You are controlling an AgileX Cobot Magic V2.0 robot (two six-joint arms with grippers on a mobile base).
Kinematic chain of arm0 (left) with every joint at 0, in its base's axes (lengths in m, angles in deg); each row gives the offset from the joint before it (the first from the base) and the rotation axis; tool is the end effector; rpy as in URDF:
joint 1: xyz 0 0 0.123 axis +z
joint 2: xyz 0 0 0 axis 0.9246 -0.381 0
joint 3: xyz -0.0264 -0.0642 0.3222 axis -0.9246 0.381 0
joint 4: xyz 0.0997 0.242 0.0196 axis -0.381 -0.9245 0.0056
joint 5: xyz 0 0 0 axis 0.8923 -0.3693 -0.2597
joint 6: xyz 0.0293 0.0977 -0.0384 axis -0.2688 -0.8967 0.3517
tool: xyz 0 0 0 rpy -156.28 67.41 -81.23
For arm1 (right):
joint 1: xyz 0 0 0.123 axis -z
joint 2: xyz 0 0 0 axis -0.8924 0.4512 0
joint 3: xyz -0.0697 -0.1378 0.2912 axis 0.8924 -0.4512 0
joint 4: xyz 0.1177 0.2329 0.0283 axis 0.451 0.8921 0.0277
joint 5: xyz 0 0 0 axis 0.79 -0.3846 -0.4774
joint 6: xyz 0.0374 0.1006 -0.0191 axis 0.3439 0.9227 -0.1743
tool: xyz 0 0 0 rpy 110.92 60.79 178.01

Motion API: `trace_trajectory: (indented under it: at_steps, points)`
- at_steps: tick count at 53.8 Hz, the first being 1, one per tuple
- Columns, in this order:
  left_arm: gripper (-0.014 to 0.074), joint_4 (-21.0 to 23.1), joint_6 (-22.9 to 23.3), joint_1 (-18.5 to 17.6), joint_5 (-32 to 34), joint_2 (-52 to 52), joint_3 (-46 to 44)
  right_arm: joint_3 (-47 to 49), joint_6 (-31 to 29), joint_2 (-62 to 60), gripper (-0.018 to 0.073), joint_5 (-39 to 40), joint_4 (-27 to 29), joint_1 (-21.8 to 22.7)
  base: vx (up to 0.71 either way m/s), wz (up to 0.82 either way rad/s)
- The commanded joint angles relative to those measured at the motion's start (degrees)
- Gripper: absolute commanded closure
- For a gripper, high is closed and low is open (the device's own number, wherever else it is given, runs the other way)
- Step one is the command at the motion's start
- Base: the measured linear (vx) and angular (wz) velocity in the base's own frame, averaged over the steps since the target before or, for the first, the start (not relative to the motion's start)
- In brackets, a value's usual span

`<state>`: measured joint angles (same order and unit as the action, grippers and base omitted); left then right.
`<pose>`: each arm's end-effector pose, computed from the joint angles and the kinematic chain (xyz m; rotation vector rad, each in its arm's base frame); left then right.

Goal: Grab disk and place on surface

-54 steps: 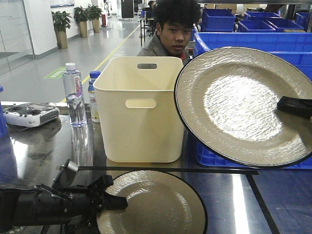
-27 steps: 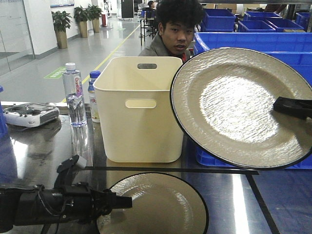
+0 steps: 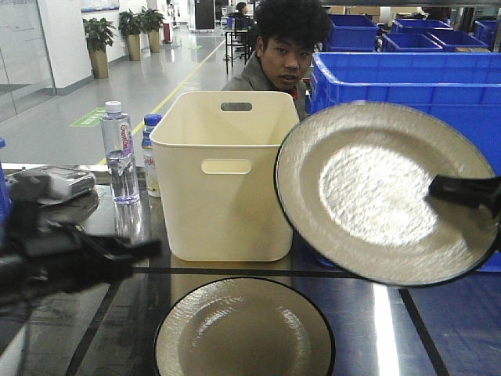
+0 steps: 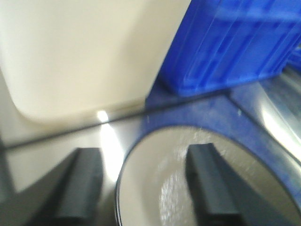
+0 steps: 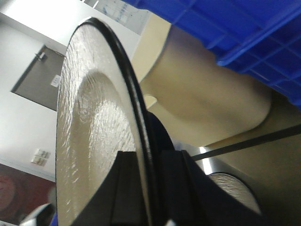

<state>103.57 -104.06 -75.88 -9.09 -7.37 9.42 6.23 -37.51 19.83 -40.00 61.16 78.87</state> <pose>0.3072 -0.1000 0.3656 0.3394 1.8713 -0.7092 0.2907 0.0092 0.4015 0.3634 1.8392 1.2502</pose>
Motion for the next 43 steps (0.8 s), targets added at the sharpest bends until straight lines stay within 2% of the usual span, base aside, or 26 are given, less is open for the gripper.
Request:
trace_trajectory:
  at_steps: [1, 3, 4, 5, 6, 7, 11, 17, 26, 36, 38, 43]
  points:
    - [0.0316, 0.14, -0.15, 1.2, -0.78, 8.22, -1.8, 2.2, -0.57, 1.6, 0.0568, -0.17, 2.88, -2.55, 0.0, 0.0]
    - [0.0389, -0.86, 0.04, 1.46, -0.47, 10.23, -1.8, 2.2, -0.57, 3.81, 0.0568, 0.65, 1.89, -5.11, 0.0, 0.0]
    - [0.0465, -1.46, 0.04, 1.79, -0.4, 12.16, -1.75, 2.2, -0.57, 4.78, 0.0567, 1.19, 1.57, -6.34, 0.0, 0.0]
    - [0.0505, -1.46, 0.34, 1.84, -0.34, 12.52, -1.76, 2.2, -0.57, 5.46, 0.0566, 1.46, 1.51, -7.19, 0.0, 0.0]
    - [0.0598, -1.63, 0.34, 1.93, -0.12, 13.9, -1.6, 2.2, -0.57, 6.49, 0.0565, 1.83, 1.61, -8.89, 0.0, 0.0]
    - [0.0608, -1.76, 0.34, 2.06, 0.28, 14.88, -1.6, 2.2, -0.57, 7.18, 0.0564, 2.26, 1.8, -9.73, 0.0, 0.0]
    - [0.0606, -2.87, 1.41, 2.07, 1.86, 17.48, -1.6, 2.2, -1.04, 10.34, 0.0555, 3.78, 2.76, -13.76, 0.0, 0.0]
    - [0.0604, -4.38, 2.32, 2.07, 3.24, 19.66, -1.6, 2.2, -5.11, 14.54, 0.0505, 5.3, 4.29, -18.58, 0.0, 0.0]
    - [0.0603, -5.44, 2.93, 2.07, 3.12, 19.48, -1.6, 2.2, -10.15, 17.0, 0.0337, 6.11, 4.95, -22.9, 0.0, 0.0]
    - [0.0603, -5.55, 4.27, 2.07, 3.39, 19.48, -1.6, 2.2, -25.41, 17.0, 0.0068, 7.24, 4.62, -23.37, 0.0, 0.0]
    - [0.0603, -5.55, 4.27, 2.07, 3.39, 19.48, -1.6, 2.2, -29.98, 16.9, 0.0015, 7.77, 4.62, -23.37, 0.0, 0.0]
    - [0.0603, -5.55, 4.27, 2.07, 3.39, 19.48, -1.6, 2.36, -39.44, 16.1, -0.0063, 12.25, 4.75, -23.24, 0.0, 0.0]
